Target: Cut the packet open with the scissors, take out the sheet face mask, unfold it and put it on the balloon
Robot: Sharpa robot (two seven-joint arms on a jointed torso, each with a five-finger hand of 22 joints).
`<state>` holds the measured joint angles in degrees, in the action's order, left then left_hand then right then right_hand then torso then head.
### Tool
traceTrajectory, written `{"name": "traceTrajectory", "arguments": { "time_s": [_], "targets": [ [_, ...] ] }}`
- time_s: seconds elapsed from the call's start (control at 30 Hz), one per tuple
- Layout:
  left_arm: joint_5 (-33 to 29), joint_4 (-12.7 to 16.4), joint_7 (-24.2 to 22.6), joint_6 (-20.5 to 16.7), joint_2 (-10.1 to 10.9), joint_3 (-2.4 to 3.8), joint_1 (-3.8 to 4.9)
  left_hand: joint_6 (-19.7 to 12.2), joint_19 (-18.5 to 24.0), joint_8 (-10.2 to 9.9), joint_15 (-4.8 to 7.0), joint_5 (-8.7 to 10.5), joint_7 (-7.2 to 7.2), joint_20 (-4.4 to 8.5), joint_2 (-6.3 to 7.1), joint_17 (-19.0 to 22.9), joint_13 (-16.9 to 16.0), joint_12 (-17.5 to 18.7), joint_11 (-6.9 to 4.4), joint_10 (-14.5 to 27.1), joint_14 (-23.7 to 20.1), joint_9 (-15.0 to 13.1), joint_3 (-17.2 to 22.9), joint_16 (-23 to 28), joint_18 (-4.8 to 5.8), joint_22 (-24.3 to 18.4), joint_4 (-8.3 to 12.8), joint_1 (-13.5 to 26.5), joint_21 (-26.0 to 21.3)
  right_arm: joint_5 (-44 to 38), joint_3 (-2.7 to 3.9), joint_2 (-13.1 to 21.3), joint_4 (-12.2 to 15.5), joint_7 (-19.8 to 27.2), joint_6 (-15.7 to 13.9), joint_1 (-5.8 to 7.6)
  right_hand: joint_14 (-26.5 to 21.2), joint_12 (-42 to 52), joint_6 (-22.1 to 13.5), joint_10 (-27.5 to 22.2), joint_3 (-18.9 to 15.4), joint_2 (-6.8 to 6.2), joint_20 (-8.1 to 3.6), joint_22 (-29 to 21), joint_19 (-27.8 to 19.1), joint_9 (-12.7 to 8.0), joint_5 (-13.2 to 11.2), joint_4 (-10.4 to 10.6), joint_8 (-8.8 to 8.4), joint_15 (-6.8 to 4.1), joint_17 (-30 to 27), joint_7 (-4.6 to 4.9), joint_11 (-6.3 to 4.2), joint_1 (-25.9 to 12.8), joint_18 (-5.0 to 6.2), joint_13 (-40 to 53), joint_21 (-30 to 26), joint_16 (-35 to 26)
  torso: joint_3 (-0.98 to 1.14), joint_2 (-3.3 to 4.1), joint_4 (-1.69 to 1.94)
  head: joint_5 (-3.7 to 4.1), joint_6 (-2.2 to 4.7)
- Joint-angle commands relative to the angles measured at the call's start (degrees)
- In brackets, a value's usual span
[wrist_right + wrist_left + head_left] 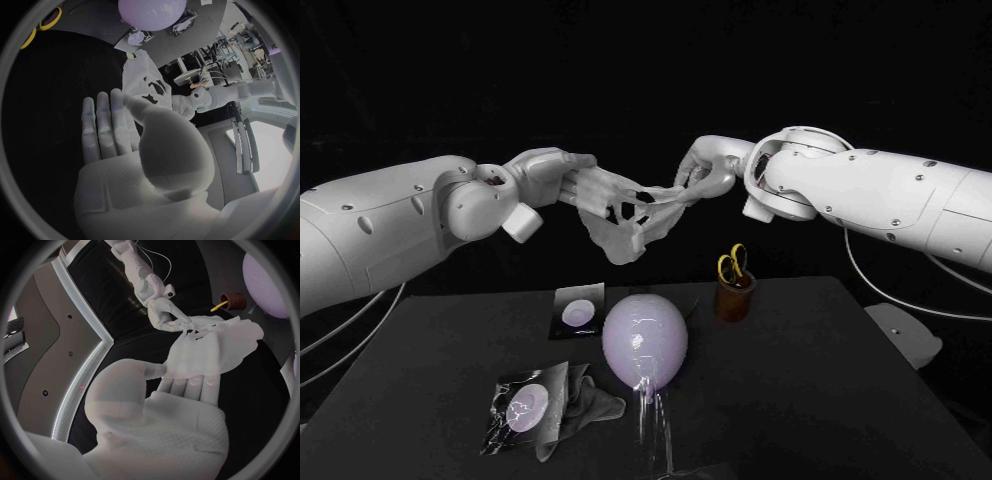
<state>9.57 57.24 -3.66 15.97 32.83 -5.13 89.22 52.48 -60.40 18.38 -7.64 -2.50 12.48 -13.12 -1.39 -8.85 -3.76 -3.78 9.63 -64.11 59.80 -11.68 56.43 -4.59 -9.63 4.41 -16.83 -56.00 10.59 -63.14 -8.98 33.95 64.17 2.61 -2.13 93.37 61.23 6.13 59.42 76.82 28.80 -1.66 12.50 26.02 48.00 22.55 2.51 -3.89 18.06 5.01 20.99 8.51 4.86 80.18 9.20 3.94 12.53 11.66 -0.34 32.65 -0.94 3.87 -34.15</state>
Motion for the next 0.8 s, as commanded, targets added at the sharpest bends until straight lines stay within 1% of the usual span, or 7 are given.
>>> {"name": "traceTrajectory", "arguments": {
  "time_s": [0.03,0.17,0.3,0.47,0.53,0.7,0.8],
  "targets": [
    [1.61,-0.37,-2.00,-0.44,-0.84,0.21,0.06,0.46,-0.31,-0.07,0.14,-0.34,0.09,0.06,0.15,-0.08,-0.01,-0.06,-0.18,-0.24,0.25,-0.07,-0.44,-0.26,-0.98,-0.08,-0.05,-0.42,0.13,-6.37,0.04,-0.27,0.61,-1.71,-3.59,0.26,0.47,-0.25,0.50,0.49,-0.03,0.25,-0.18,0.15,0.23,1.76,0.24,-0.44,0.22,0.03,0.08,-0.09,0.02,-0.44,1.16,0.03,0.39,-0.18,-0.04,0.04,0.07,0.22,-0.09],
    [4.32,-0.41,-3.07,-1.31,-1.60,0.38,0.04,0.49,0.03,-0.05,0.13,-0.35,0.04,0.00,0.14,-0.10,-0.01,-0.07,-0.21,-0.30,0.26,-0.11,-0.52,-0.25,-0.93,-0.27,-0.01,-0.45,-0.17,-3.92,-0.05,-0.64,0.70,-1.38,-5.61,0.35,0.59,-0.28,0.55,0.61,0.07,0.27,-0.27,0.33,0.22,1.78,0.25,-0.55,0.26,-0.01,0.08,-0.13,-0.02,-0.47,1.17,0.04,0.57,-0.19,-0.08,0.15,0.00,0.33,0.12],
    [4.85,-0.47,-3.90,-2.33,-1.63,-0.20,-0.30,0.55,0.74,-0.01,0.12,-0.34,0.00,-0.14,0.13,-0.14,-0.01,-0.09,-0.26,-0.47,0.33,-0.17,-0.67,-0.25,-0.92,-0.56,-0.05,-0.50,-0.76,-1.87,-0.51,-0.96,0.52,-1.38,-5.18,0.07,0.60,-0.34,0.53,0.61,0.13,0.32,-0.27,0.43,0.21,1.78,0.25,-0.57,0.24,-0.02,0.07,-0.13,-0.01,-0.52,1.15,0.03,0.66,-0.22,-0.01,0.14,-0.07,0.11,0.29],
    [5.46,-0.26,-6.18,-4.01,-1.78,0.13,-0.96,0.55,0.89,-0.01,0.09,-0.35,0.00,-0.17,0.05,-0.14,-0.01,-0.08,-0.24,-0.48,0.31,-0.19,-0.64,-0.23,-0.92,-0.61,0.01,-0.60,-0.89,0.72,-0.51,-1.50,-0.25,0.29,-9.82,-0.47,0.78,-0.39,0.55,0.73,0.23,0.32,-0.35,0.65,0.26,1.79,0.24,-0.69,0.25,-0.07,0.08,-0.15,-0.04,-0.59,1.14,0.03,0.86,-0.22,-0.03,0.33,0.02,0.40,-0.55],
    [5.88,0.42,-6.29,-4.36,-1.72,-0.09,-1.07,0.51,0.98,-0.03,0.09,-0.35,-0.06,-0.20,0.00,-0.14,0.00,-0.07,-0.26,-0.47,0.31,-0.19,-0.63,-0.22,-0.92,-0.64,0.02,-0.64,-0.97,3.73,-0.67,-1.36,0.00,0.81,-9.82,-0.59,0.79,-0.40,0.55,0.74,0.24,0.32,-0.36,0.67,0.25,1.79,0.24,-0.70,0.26,-0.07,0.08,-0.15,-0.04,-0.60,1.15,0.03,0.87,-0.22,-0.11,0.19,0.11,0.23,0.15],
    [5.88,-0.67,-7.70,-4.90,-2.07,-0.20,-1.81,0.68,1.42,0.05,0.07,-0.35,0.05,-0.33,0.12,-0.18,-0.02,-0.10,-0.24,-0.63,0.41,-0.26,-0.74,-0.24,-0.91,-0.72,-0.01,-0.84,-1.34,5.42,-0.98,-1.33,0.31,1.69,-10.63,-1.35,1.10,-0.57,0.52,0.84,0.35,0.37,-0.49,1.17,0.69,1.79,0.24,-0.80,0.24,-0.15,0.07,-0.15,-0.05,-0.81,1.16,0.02,1.43,-0.26,-0.06,0.40,-0.21,-0.04,-1.04],
    [6.14,0.11,-8.29,-5.93,-1.51,-0.06,-2.13,0.63,1.54,0.02,0.05,-0.35,0.03,-0.37,0.03,-0.18,0.00,-0.06,-0.22,-0.60,0.38,-0.26,-0.70,-0.22,-0.91,-0.73,0.02,-0.94,-1.45,7.56,-0.89,-1.06,-0.17,2.39,-12.56,-1.59,1.23,-0.64,0.58,0.95,0.47,0.37,-0.62,1.45,0.81,1.80,0.24,-0.95,0.26,-0.21,0.05,-0.19,-0.09,-0.85,1.16,0.02,1.71,-0.34,-0.09,0.10,-0.03,0.24,-0.59]
  ]
}}
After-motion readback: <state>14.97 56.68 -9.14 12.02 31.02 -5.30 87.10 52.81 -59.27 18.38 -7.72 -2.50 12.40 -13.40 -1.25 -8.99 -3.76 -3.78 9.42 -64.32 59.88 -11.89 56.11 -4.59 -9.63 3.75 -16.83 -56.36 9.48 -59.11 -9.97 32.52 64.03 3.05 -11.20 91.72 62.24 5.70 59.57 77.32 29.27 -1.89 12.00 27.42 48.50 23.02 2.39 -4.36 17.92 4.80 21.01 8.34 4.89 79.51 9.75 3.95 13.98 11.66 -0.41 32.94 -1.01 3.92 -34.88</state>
